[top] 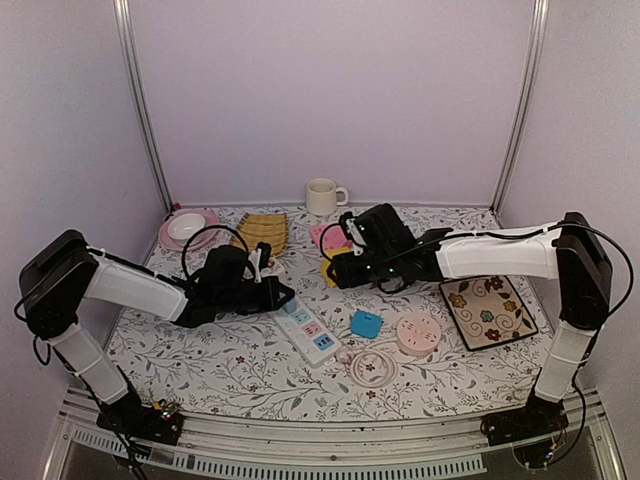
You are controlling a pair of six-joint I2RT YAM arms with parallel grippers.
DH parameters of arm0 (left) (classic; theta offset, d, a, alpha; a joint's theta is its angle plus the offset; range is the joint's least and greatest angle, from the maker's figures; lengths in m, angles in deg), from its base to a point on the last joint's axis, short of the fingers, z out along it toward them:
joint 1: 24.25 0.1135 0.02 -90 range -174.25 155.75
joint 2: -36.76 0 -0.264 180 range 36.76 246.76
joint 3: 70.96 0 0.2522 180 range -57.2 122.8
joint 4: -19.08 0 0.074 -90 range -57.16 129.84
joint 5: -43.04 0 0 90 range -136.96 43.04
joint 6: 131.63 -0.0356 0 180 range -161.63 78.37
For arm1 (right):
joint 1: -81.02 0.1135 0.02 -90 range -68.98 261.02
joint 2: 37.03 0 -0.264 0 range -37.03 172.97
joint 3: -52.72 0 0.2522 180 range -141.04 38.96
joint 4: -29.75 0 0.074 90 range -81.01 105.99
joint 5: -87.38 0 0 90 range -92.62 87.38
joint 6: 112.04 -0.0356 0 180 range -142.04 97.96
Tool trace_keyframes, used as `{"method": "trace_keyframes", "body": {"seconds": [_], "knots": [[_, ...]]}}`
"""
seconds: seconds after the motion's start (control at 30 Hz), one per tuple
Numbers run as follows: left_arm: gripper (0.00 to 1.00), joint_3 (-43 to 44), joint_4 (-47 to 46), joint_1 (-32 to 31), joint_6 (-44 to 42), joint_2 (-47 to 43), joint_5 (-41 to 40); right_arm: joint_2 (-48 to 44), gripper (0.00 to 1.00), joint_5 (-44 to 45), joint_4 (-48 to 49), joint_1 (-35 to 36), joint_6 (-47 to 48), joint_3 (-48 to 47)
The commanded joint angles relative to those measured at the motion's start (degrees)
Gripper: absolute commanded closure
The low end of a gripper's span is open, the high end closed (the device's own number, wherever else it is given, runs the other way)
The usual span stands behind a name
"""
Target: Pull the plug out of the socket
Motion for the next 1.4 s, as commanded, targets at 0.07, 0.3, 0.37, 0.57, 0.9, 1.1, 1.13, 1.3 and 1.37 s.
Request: {"method": "trace_keyframes", "body": {"seconds": [0.07,0.3,0.37,0.57,0.9,1.1,1.13,1.3,1.37], "knots": [[1.0,2.6,6.0,-1.6,-2.3,-2.6,1.4,1.0,0.67,-15.7,10.2,-6.0,-4.6,2.9],[1.0,2.9,8.0,-1.9,-2.3,-6.6,0.5,3.1,0.64,-25.5,16.6,-9.7,-9.6,8.4],[1.0,2.7,8.5,-1.9,-2.5,-8.2,0.2,4.1,0.64,-26.7,17.8,-9.8,-10.8,9.3],[1.0,2.6,10.4,-1.9,-3.2,-11.5,-1.4,7.0,0.64,-28.1,19.8,-10.1,-12.4,9.7],[1.0,2.4,11.6,-1.9,-3.7,-12.3,-2.1,7.6,0.38,-32.2,22.3,-12.9,-14.9,13.3],[1.0,2.4,12.0,-1.9,-4.0,-12.8,-2.6,4.8,0.18,-30.8,22.3,-13.8,-14.8,15.9],[1.0,2.4,12.2,-1.8,-4.1,-12.8,-2.8,4.2,0.16,-30.5,22.3,-14.0,-14.8,16.4],[1.0,2.5,13.3,-1.7,-4.6,-13.6,-4.0,-0.1,0.15,-26.7,21.6,-14.7,-14.7,19.7],[1.0,2.7,13.6,-1.6,-4.7,-13.9,-4.6,-1.8,0.15,-24.8,20.9,-14.7,-14.4,20.8]]}}
